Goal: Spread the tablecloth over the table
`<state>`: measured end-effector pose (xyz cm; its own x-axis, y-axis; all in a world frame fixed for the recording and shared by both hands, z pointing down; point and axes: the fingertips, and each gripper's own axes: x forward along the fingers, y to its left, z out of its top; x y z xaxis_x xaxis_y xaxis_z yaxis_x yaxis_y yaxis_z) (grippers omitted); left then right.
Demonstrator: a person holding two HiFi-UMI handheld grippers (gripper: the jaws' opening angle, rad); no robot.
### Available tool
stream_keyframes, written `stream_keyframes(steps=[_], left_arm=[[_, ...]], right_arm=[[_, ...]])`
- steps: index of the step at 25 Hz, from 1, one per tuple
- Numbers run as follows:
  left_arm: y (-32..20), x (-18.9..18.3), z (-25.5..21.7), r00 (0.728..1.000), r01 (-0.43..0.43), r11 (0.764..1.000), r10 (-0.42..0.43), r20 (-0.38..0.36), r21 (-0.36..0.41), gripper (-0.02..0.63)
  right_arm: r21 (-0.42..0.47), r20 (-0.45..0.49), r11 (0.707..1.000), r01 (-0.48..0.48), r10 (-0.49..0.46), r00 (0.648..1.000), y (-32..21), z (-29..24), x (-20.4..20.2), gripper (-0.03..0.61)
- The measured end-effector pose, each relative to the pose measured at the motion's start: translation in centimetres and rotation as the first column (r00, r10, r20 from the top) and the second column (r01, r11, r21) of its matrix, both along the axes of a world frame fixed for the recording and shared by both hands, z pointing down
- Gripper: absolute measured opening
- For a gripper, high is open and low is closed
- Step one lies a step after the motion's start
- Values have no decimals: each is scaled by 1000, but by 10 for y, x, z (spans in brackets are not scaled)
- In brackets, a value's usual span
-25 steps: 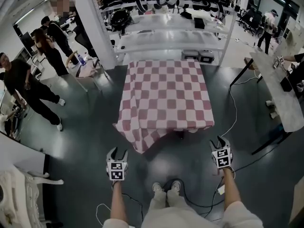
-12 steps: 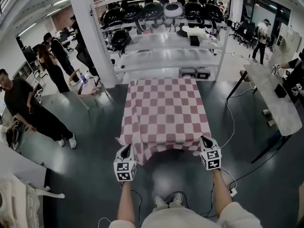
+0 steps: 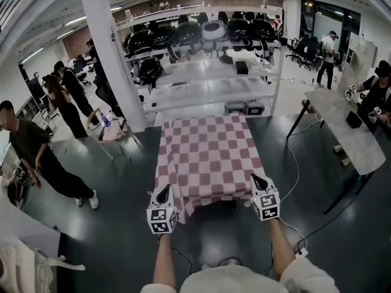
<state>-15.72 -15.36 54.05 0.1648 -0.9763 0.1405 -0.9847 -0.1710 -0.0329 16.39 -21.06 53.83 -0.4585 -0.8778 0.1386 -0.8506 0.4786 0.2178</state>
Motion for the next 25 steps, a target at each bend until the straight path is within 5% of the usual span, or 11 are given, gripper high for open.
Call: stream_keyframes(steps=[25], left_arm=[[-23, -3, -8, 1000, -21, 1000, 21, -22, 21, 26]], right_arm=[[33, -31, 999, -9, 10, 999, -4, -9, -16, 14]])
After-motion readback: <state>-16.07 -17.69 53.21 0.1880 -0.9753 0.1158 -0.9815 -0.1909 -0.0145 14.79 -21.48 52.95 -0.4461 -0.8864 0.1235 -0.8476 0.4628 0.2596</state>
